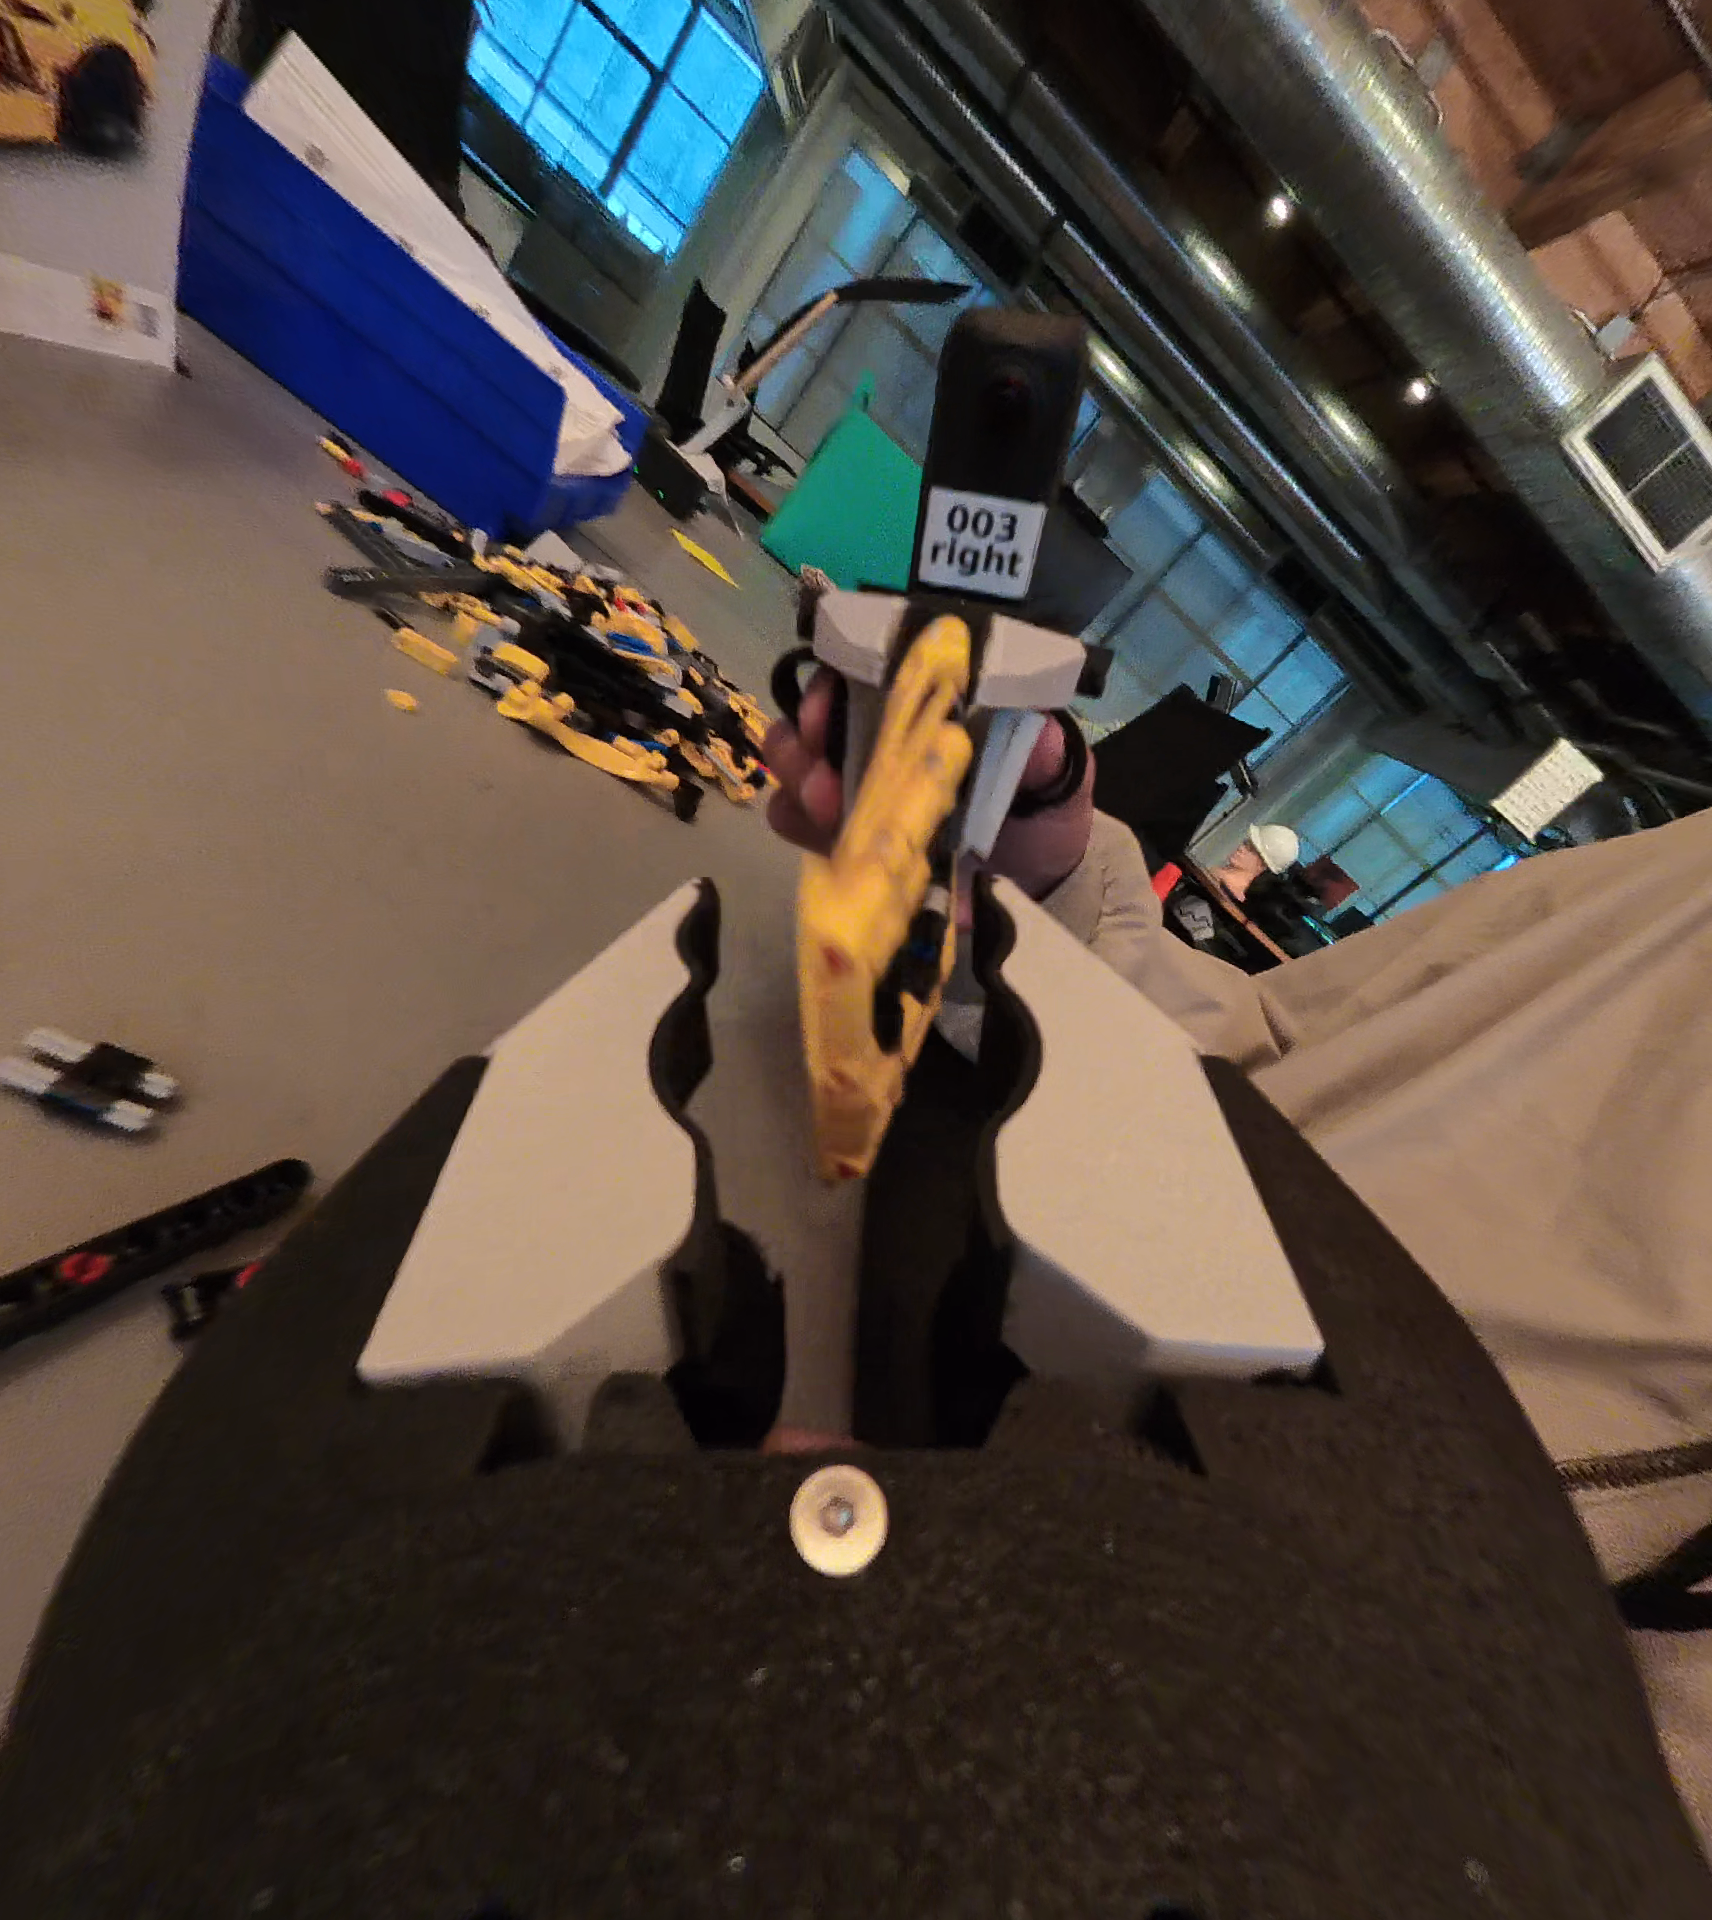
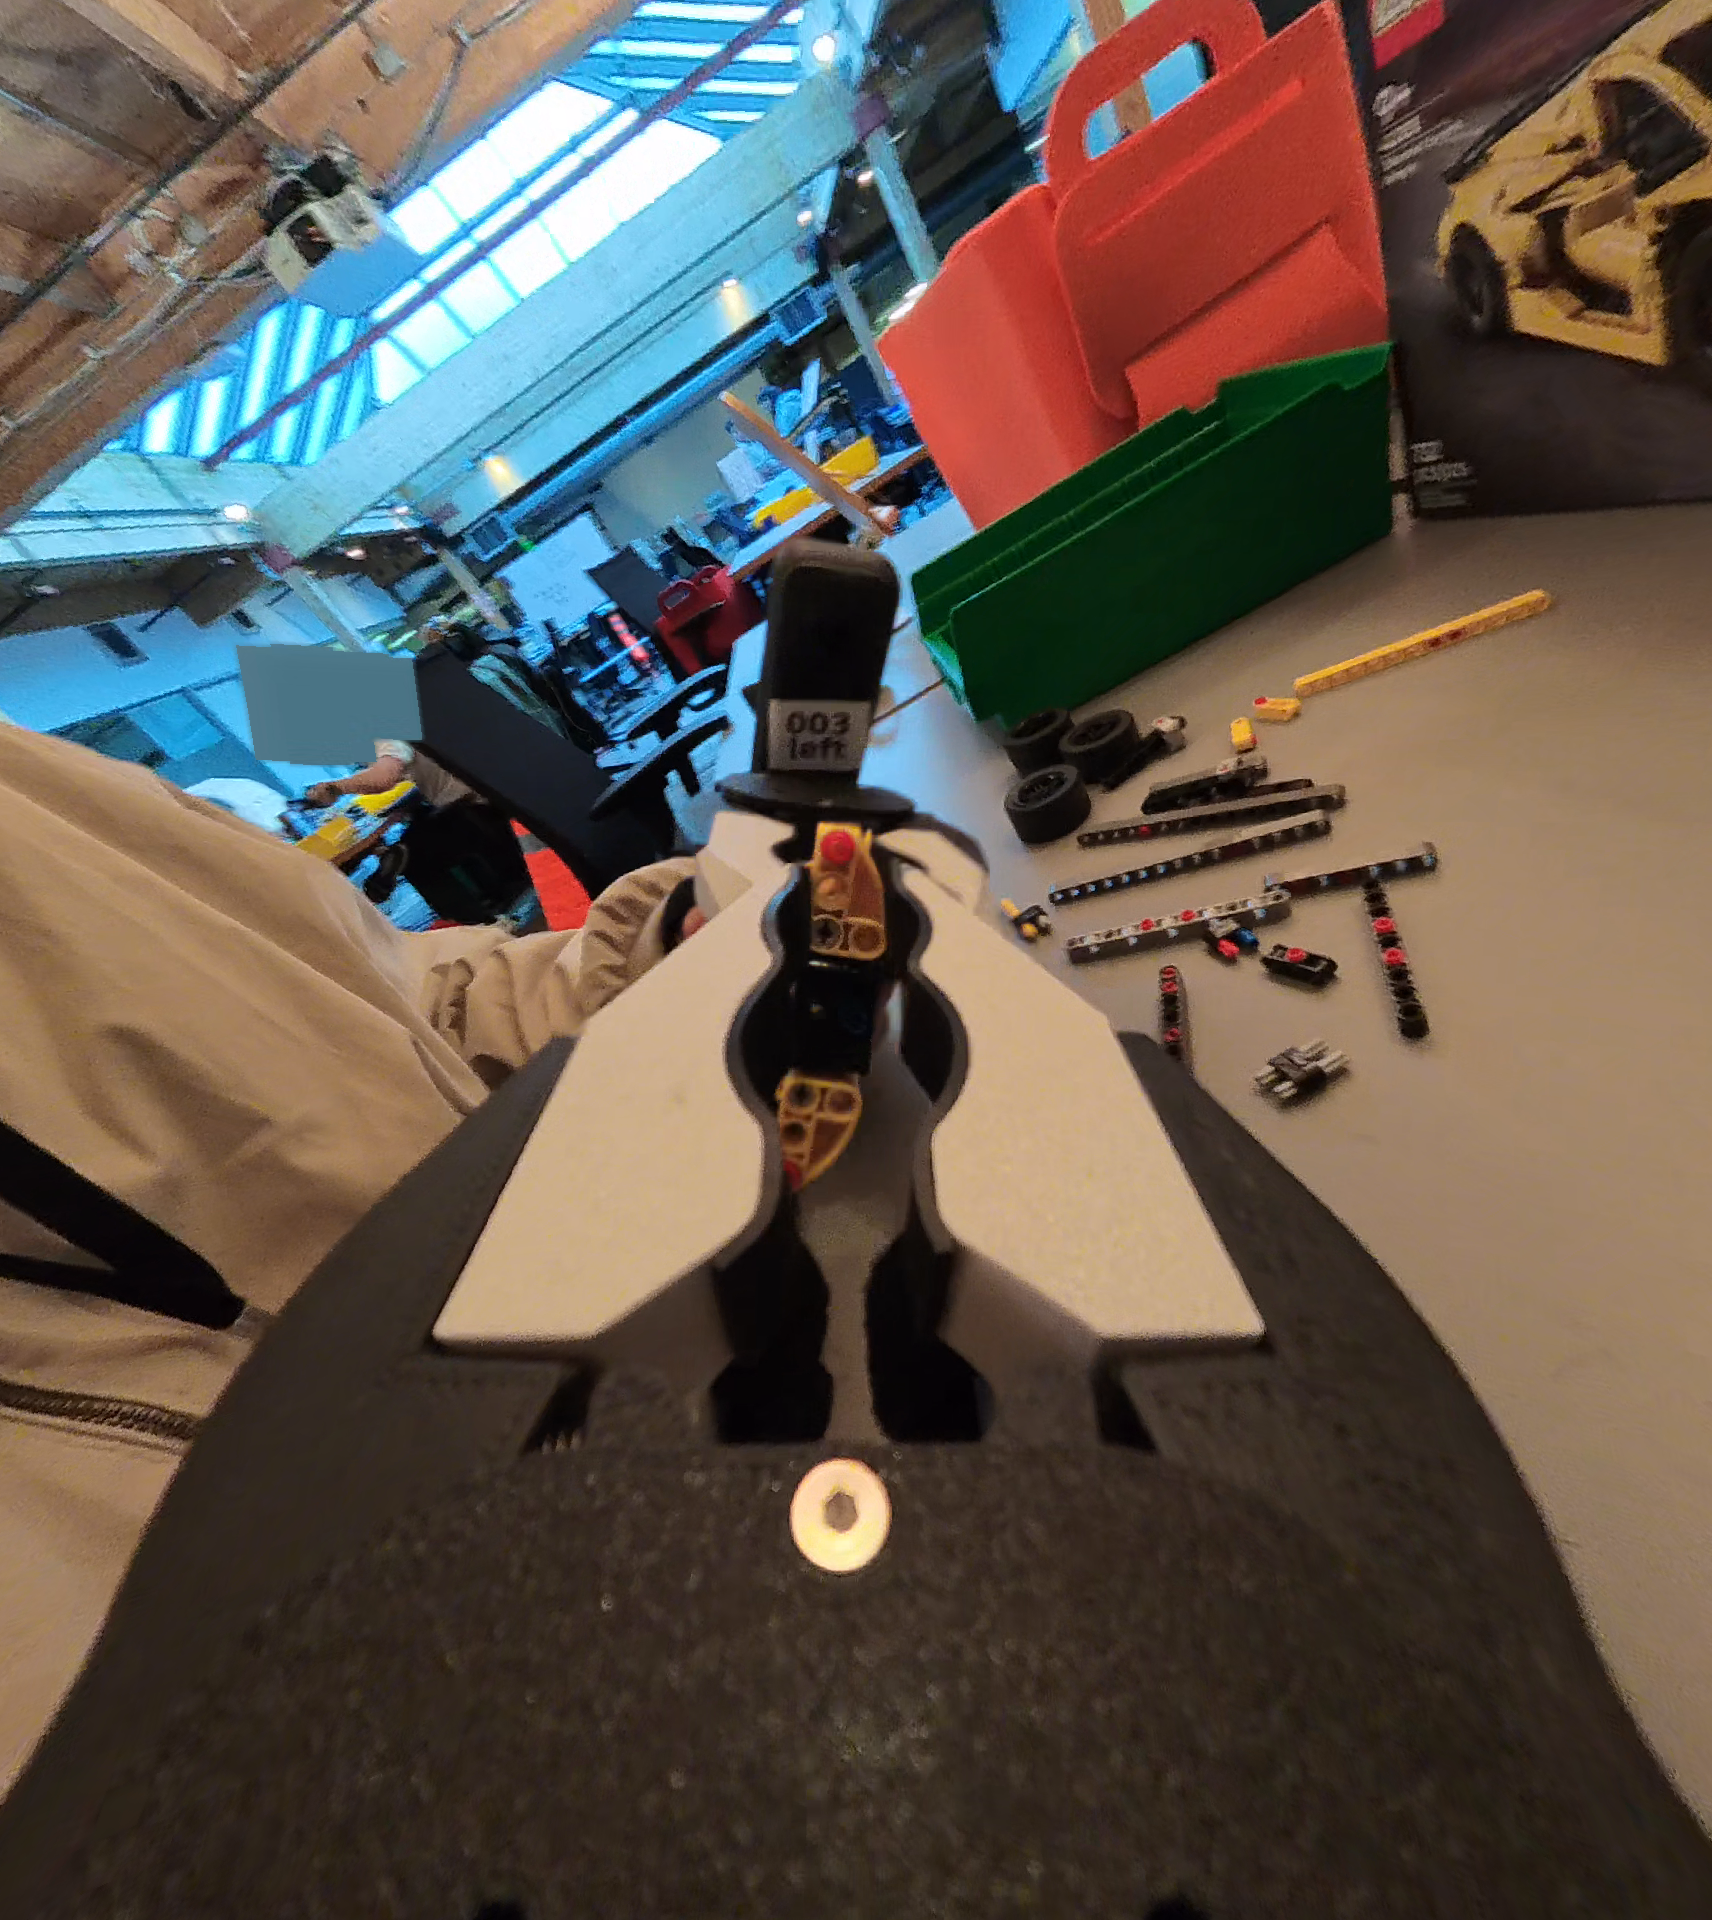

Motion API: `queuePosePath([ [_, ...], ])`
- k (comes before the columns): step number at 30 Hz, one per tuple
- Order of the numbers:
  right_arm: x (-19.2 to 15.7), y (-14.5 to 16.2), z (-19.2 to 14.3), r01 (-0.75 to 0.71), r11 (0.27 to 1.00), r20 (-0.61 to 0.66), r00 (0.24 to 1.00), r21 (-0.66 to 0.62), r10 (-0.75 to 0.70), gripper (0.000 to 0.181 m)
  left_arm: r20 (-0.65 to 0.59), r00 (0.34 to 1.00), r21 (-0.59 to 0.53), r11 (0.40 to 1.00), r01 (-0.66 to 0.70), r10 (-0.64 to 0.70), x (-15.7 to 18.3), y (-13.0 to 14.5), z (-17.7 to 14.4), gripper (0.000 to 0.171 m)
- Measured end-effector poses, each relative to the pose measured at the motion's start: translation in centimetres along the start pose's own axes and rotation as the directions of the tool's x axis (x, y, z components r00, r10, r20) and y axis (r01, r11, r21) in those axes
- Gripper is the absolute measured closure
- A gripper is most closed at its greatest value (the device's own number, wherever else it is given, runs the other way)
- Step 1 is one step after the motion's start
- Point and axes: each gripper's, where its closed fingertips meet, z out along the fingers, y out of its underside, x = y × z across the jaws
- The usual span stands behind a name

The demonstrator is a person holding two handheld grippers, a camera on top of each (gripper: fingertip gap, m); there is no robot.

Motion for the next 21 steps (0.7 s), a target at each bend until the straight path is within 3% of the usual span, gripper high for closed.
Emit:
queuePosePath([
  [5, -0.6, 1.5, 1.3, -0.011, 0.999, 0.041, 0.999, -0.041, 0.013, 0.168, -0.049, 0.997, -0.009, 0.998, -0.059, 0.058, 1.2, 0.1, 0.3, 0.124],
  [8, -1.0, 1.9, 2.0, -0.055, 0.998, 0.08, 0.995, -0.039, 0.058, 0.168, -0.095, 0.991, -0.042, 0.995, -0.094, 0.09, 2.2, 0.8, 0.4, 0.154],
  [13, -2.1, 3.1, 1.5, 0.041, 0.993, 0.123, 0.992, -0.115, -0.026, 0.167, -0.12, 0.981, -0.118, 0.979, -0.169, 0.155, 3.0, 2.2, 0.4, 0.156],
  [16, -2.1, 3.9, 1.3, 0.009, 0.984, 0.136, 0.991, -0.178, 0.015, 0.167, -0.122, 0.981, -0.153, 0.974, -0.167, 0.15, 2.9, 2.8, 0.6, 0.156],
  [21, -2.1, 3.6, 1.3, 0.007, 0.989, 0.155, 0.988, -0.15, 0.017, 0.167, -0.107, 0.976, -0.138, 0.97, -0.202, 0.189, 2.9, 2.5, 0.6, 0.156],
])
